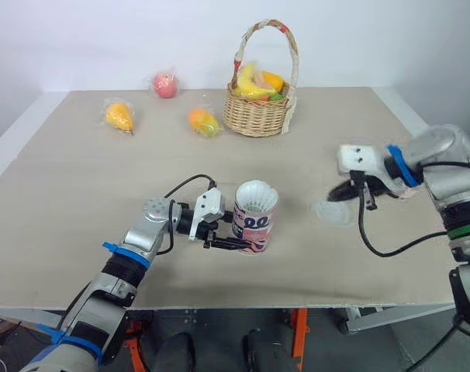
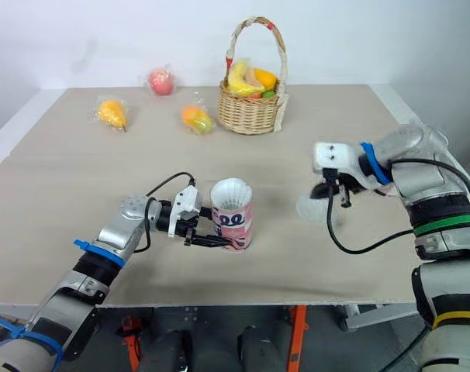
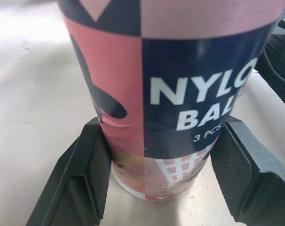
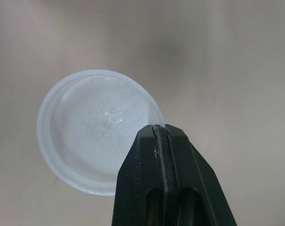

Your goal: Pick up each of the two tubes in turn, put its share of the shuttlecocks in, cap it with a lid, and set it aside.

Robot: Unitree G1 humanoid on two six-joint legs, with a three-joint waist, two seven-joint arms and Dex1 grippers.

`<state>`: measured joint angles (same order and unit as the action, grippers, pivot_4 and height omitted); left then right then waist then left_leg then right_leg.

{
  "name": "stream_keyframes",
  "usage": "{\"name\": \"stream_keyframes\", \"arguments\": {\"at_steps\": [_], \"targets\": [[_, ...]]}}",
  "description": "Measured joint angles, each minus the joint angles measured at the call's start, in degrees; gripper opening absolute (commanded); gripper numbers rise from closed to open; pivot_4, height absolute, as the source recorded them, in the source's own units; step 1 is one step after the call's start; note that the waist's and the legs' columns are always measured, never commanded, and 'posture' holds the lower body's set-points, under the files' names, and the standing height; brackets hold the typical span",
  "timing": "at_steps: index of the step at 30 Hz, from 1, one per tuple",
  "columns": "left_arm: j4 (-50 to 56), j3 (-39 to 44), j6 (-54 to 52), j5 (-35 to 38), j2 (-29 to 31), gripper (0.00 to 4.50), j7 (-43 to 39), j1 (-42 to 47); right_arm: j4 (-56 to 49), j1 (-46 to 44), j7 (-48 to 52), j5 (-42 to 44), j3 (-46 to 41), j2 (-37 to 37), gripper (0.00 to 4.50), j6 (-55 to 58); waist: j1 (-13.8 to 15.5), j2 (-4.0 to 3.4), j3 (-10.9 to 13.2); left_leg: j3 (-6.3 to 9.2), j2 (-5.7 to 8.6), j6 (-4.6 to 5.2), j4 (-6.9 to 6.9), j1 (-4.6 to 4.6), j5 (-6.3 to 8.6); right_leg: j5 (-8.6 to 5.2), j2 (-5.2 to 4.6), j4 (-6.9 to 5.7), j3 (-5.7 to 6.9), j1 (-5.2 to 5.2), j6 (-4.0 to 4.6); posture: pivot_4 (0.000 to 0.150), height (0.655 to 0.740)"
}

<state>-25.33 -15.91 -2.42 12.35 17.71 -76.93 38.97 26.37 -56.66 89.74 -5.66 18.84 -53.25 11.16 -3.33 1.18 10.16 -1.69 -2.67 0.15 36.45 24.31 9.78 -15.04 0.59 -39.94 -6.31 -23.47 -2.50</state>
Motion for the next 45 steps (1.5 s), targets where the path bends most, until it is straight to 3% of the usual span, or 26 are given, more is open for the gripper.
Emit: {"name": "stream_keyframes", "arguments": {"at_steps": [2, 3, 5, 13, 25, 34, 45], "targets": [[-0.13, 0.03, 0.09, -0.03, 0.02, 2.81, -0.23, 0.08, -8.32, -2.21, 0.17, 5.64, 0.42, -0.96, 0.03, 3.16, 0.0, -0.02, 0.0, 0.01, -0.01, -0.04, -0.02, -0.01, 0.02, -0.04, 0.0, 0.0, 0.01, 0.0, 0.01, 0.15, 0.7393], [-0.7, -0.09, 0.32, -0.11, -0.03, 2.81, -0.58, 0.55, -16.35, -8.55, 0.24, 12.18, 0.64, -1.02, 0.03, 7.04, 0.0, -0.03, 0.0, 0.02, -0.01, -0.05, -0.02, -0.01, 0.03, -0.06, 0.0, 0.0, 0.03, 0.0, 0.02, 0.15, 0.7393], [-1.09, -0.36, 0.54, -0.36, -0.34, 2.81, -0.68, 0.76, -20.46, -12.09, 0.26, 15.56, 0.56, -1.02, 0.03, 8.42, 0.05, 0.14, -0.08, 0.11, -0.08, -0.1, -0.03, -0.01, 0.06, -0.28, 0.01, 0.04, 0.2, 0.04, 0.38, 0.15, 0.7393], [-3.08, -0.85, 2.38, -0.75, -0.49, 2.81, -1.38, 2.24, -23.91, -22.24, 0.36, 23.01, 7.26, 2.35, 0.03, 10.49, 0.25, 0.22, -0.01, 0.04, -0.1, -0.12, -0.04, 0.03, 0.08, -0.31, -0.07, 0.07, 0.23, -0.03, 0.46, 0.15, 0.7393], [-3.49, -1.26, 2.78, -0.91, -0.66, 2.81, -1.47, 2.78, -19.36, -23.59, 0.41, 17.33, 18.59, 6.39, 0.03, 2.44, 0.46, 0.23, 0.0, 0.03, -0.09, -0.12, -0.03, 0.1, 0.08, -0.32, -0.07, 0.06, 0.25, -0.09, 0.46, 0.15, 0.7393], [-3.53, -1.29, 2.77, -0.93, -0.66, 2.81, -1.5, 2.92, -15.93, -24.33, 0.42, 13.13, 19.47, 7.32, 0.03, -2.6, 0.53, 0.22, 0.0, 0.06, -0.11, -0.11, -0.03, 0.16, 0.08, -0.32, -0.04, 0.06, 0.27, -0.14, 0.47, 0.15, 0.7393], [-4.47, -1.29, 3.72, -0.92, -0.76, 2.81, -1.57, 3.18, -18.37, -24.42, 0.43, 15.45, 21.09, 5.94, 0.03, -2.01, 0.53, 0.22, 0.0, 0.07, -0.12, -0.11, -0.04, 0.17, 0.08, -0.32, -0.05, 0.06, 0.27, -0.16, 0.5, 0.15, 0.7393]]}}
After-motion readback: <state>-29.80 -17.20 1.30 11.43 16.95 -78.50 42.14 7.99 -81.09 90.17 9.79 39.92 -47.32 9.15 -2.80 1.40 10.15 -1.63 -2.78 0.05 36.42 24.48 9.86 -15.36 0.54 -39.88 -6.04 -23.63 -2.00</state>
